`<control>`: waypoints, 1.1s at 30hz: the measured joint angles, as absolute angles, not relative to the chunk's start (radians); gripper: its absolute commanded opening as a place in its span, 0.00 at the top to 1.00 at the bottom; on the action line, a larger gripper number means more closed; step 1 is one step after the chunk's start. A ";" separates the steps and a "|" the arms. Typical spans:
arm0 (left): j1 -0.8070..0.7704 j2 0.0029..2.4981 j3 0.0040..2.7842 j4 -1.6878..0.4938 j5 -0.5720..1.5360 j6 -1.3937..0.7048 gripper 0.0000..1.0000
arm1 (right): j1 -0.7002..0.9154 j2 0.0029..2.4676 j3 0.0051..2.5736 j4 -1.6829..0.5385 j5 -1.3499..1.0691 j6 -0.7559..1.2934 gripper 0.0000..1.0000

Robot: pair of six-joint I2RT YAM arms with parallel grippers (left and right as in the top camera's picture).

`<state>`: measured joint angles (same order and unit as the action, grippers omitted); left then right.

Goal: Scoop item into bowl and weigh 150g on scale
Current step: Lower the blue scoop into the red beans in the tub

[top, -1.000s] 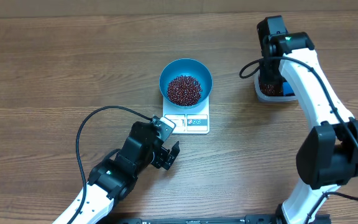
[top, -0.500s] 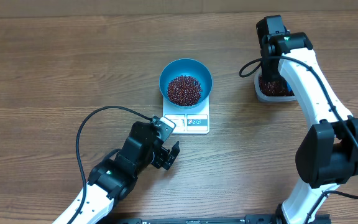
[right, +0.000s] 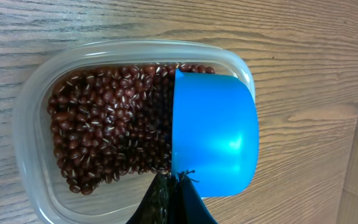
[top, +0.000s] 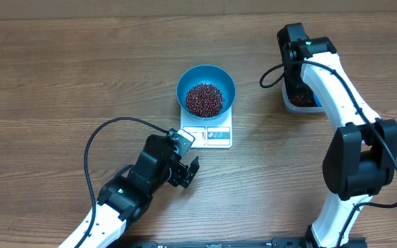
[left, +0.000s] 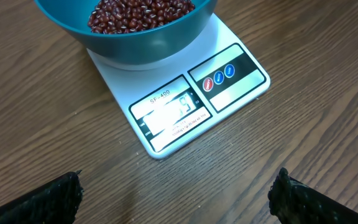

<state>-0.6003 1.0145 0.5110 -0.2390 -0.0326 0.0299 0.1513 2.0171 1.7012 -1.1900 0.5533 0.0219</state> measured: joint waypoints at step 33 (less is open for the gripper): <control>-0.600 1.015 0.511 -0.239 -0.033 0.030 0.01 | 0.084 2.021 1.743 -1.193 0.133 0.022 0.96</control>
